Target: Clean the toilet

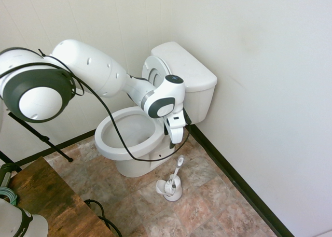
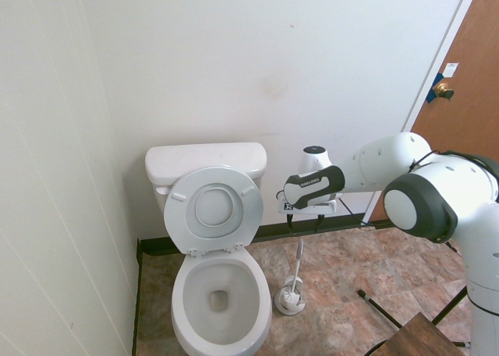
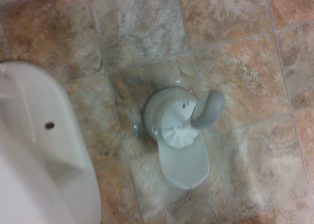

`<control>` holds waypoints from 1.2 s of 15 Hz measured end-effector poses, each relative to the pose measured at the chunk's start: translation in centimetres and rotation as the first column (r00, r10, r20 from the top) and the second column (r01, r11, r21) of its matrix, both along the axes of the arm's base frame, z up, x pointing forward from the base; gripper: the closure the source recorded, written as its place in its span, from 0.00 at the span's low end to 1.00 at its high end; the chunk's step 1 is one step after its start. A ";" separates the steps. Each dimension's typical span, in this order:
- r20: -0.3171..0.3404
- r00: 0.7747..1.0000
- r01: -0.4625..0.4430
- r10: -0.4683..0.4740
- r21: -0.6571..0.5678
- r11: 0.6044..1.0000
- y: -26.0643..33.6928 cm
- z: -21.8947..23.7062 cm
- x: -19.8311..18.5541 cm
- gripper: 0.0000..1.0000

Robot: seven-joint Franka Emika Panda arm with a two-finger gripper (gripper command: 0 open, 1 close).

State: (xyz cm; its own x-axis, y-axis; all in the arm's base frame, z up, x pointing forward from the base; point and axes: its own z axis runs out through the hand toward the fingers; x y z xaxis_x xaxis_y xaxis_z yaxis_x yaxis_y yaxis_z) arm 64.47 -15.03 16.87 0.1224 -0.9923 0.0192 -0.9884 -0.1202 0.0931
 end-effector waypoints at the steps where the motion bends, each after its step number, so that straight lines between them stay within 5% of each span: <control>1: -0.009 1.000 0.018 -0.018 -0.002 1.000 -0.6 -1.0 0.4 0.00; 5: 0.002 0.999 0.049 -0.049 -0.011 0.999 -0.9 -1.7 1.8 0.00; 12: -0.019 0.971 0.236 -0.239 -0.091 0.967 -1.1 -5.9 2.2 0.00; 18: -0.050 0.959 0.273 -0.279 -0.100 0.957 -0.9 -10.6 2.8 0.00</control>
State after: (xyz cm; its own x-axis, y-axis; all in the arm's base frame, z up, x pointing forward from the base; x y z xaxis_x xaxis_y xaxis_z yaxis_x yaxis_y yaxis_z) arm 67.25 -15.91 6.30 -0.1519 -0.9820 0.1121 -0.9737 0.1682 0.1540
